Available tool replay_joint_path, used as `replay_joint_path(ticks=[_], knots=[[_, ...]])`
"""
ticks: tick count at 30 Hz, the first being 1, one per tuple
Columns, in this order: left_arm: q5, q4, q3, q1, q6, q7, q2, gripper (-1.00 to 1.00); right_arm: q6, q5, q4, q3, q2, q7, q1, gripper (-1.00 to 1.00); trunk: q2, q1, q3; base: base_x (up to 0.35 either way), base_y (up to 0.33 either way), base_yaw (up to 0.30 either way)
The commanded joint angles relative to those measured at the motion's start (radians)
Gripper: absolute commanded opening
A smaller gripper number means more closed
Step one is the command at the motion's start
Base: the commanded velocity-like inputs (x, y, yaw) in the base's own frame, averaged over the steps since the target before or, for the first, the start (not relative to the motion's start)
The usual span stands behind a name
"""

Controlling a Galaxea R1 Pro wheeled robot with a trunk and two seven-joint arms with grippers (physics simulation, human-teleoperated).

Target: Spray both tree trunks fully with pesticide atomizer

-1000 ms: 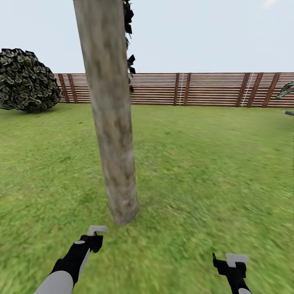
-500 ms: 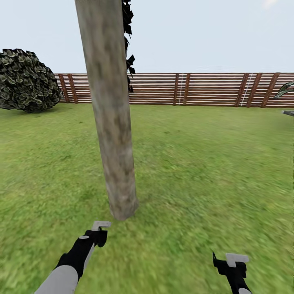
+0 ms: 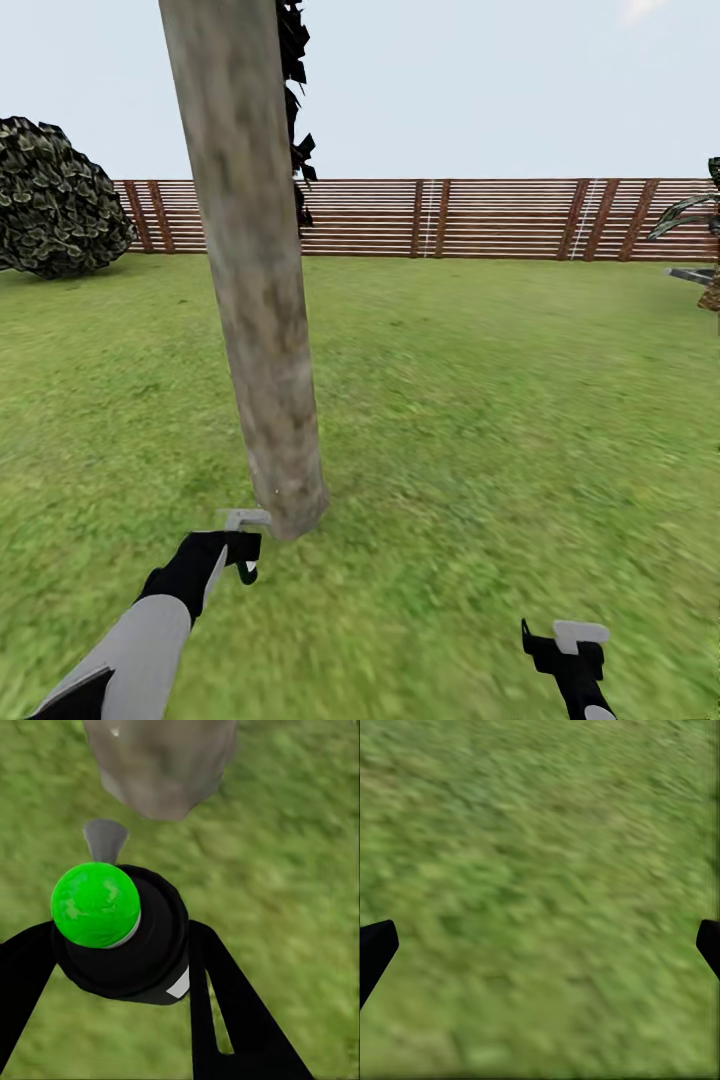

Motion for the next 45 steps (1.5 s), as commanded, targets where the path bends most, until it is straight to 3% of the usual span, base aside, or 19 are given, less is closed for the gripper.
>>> replay_joint_path(ticks=[1, 5, 8, 9, 12, 13, 16, 18, 21, 22, 24, 27, 29, 32, 36, 41, 43, 45], knots=[[-0.015, -0.003, 0.008, 0.0, 0.003, -0.013, -0.013, -1.0, -0.003, 0.011, 0.001, -0.004, 0.0, -0.006, -0.001, 1.0, 0.0, 0.0, -0.001, 0.0, 0.0, -0.066], [-0.014, -0.009, 0.01, -0.003, 0.005, -0.023, -0.034, -1.0, -0.003, 0.011, 0.002, -0.003, 0.0, -0.006, -0.001, 1.0, 0.0, 0.0, -0.001, 0.0, 0.0, -0.021], [-0.013, -0.016, 0.01, -0.005, 0.006, -0.023, 0.0, -1.0, -0.003, 0.011, 0.002, -0.004, 0.0, -0.006, -0.001, 1.0, 0.0, 0.0, -0.001, -0.021, 0.005, -0.002], [-0.012, -0.017, 0.01, -0.005, 0.006, -0.023, 0.031, -1.0, -0.003, 0.011, 0.002, -0.003, 0.0, -0.006, -0.001, 1.0, 0.0, 0.0, -0.001, -0.225, 0.052, 0.0], [-0.013, -0.016, 0.01, -0.009, 0.007, -0.023, 0.038, -1.0, -0.003, 0.011, 0.002, -0.003, 0.0, -0.006, -0.001, 1.0, 0.0, 0.0, -0.001, -0.232, 0.043, 0.0], [-0.013, -0.016, 0.01, -0.011, 0.007, -0.023, 0.031, -1.0, -0.003, 0.011, 0.002, -0.003, 0.0, -0.006, -0.001, 1.0, 0.0, 0.0, -0.001, -0.11, 0.017, 0.0], [-0.014, -0.016, 0.004, -0.049, 0.007, -0.022, -0.055, -1.0, -0.002, 0.011, 0.002, -0.003, 0.0, -0.006, -0.001, 1.0, 0.0, 0.0, -0.001, -0.027, 0.004, 0.0], [-0.013, -0.016, 0.003, -0.067, 0.015, -0.022, -0.066, -1.0, -0.002, 0.011, 0.002, -0.003, 0.0, -0.006, -0.001, 1.0, 0.0, 0.0, -0.001, -0.005, 0.001, 0.0], [-0.01, -0.03, 0.005, -0.084, 0.072, -0.023, -0.036, -1.0, -0.001, 0.011, 0.002, -0.003, 0.0, -0.006, -0.001, 1.0, 0.0, 0.0, -0.001, -0.001, 0.0, 0.0], [-0.009, -0.041, 0.006, -0.087, 0.082, -0.028, -0.007, -1.0, -0.001, 0.011, 0.002, -0.003, 0.0, -0.006, -0.001, 1.0, 0.0, 0.0, -0.001, 0.0, 0.0, 0.0], [-0.014, -0.054, 0.003, -0.089, 0.094, -0.094, 0.028, -1.0, -0.001, 0.011, 0.002, -0.003, 0.0, -0.006, -0.001, 1.0, 0.0, 0.0, -0.001, -0.008, 0.0, 0.0], [-0.016, -0.058, -0.002, -0.093, 0.094, -0.114, 0.01, -1.0, -0.001, 0.011, 0.002, -0.003, 0.0, -0.006, -0.001, 1.0, 0.0, 0.0, -0.001, -0.196, 0.0, 0.0], [-0.016, -0.062, -0.019, -0.099, 0.095, -0.119, -0.026, -1.0, -0.001, 0.011, 0.002, -0.003, 0.0, -0.006, -0.001, 1.0, 0.0, 0.0, -0.001, -0.175, 0.0, 0.0], [-0.015, -0.063, -0.033, -0.123, 0.097, -0.12, -0.046, -1.0, -0.001, 0.011, 0.002, -0.003, 0.0, -0.005, -0.001, 1.0, 0.0, 0.0, -0.001, -0.037, 0.0, 0.0], [-0.011, -0.102, -0.03, -0.139, 0.121, -0.122, -0.028, -1.0, -0.001, 0.012, 0.002, -0.003, 0.0, -0.004, -0.001, 1.0, 0.0, 0.0, -0.001, -0.005, 0.0, 0.0], [-0.009, -0.164, -0.032, -0.13, 0.129, -0.128, 0.026, -1.0, -0.001, 0.012, 0.002, -0.003, -0.001, -0.005, -0.001, 1.0, 0.0, 0.0, -0.001, 0.0, 0.0, 0.0], [-0.012, -0.17, -0.039, -0.153, 0.181, -0.128, -0.028, -1.0, -0.001, 0.012, 0.002, -0.003, -0.001, -0.006, -0.001, 1.0, 0.0, 0.0, -0.001, 0.0, 0.0, 0.0], [-0.012, -0.171, -0.039, -0.184, 0.204, -0.128, -0.041, -1.0, -0.001, 0.012, 0.002, -0.003, -0.001, -0.005, -0.001, 1.0, 0.0, 0.0, -0.001, 0.0, 0.0, 0.0]])
